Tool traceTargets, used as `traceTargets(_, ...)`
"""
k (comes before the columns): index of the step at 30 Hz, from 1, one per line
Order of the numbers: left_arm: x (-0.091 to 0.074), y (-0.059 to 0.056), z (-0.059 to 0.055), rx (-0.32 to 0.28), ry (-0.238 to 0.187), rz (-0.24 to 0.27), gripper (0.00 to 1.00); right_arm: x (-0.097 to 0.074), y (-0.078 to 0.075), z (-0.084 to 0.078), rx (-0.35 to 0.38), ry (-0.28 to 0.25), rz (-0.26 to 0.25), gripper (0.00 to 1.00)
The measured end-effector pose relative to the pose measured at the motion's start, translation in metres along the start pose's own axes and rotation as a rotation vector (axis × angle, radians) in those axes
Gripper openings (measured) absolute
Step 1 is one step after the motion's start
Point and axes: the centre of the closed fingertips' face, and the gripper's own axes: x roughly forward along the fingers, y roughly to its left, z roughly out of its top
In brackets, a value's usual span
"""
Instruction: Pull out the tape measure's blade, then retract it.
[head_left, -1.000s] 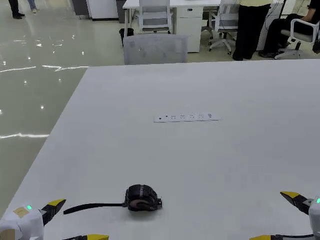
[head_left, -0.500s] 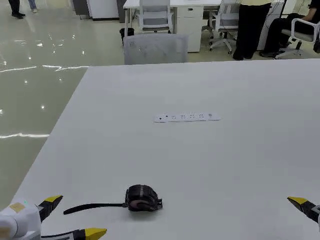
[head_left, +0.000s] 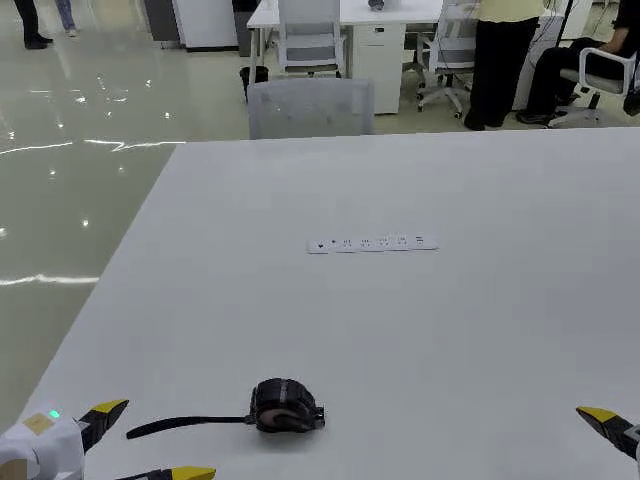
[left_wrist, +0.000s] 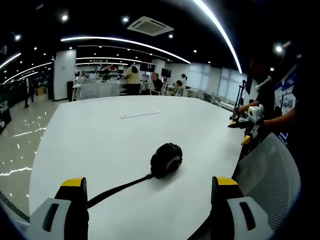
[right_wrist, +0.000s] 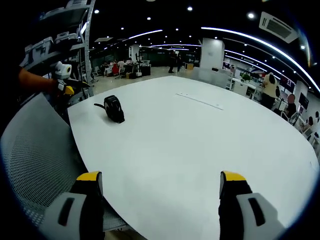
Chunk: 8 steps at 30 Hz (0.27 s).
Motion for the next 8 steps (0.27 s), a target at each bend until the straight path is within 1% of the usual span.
traceTargets(1,-0.0001,0.0015,-0.0008,0.001,0.001,0.001,1.00,-0.0002,0.0001,0.0001,-0.008,-0.002,-0.001,0.98)
traceTargets(4,-0.0004,0.0014,-0.0051,0.016,0.021,0.003,1.00,-0.0010,-0.0015,-0.0005,0.015,-0.006,-0.005,0.98)
traceTargets(6,-0.0017,0.0028,-0.0070,-0.002,0.020,0.007,1.00,-0.0025,-0.0004,-0.0009,0.025,-0.004,0.000,0.98)
traceTargets(8,-0.0026,0.0030,-0.0056,-0.011,0.014,0.012,1.00,-0.0045,-0.0016,-0.0010,0.013,-0.006,-0.009,0.98)
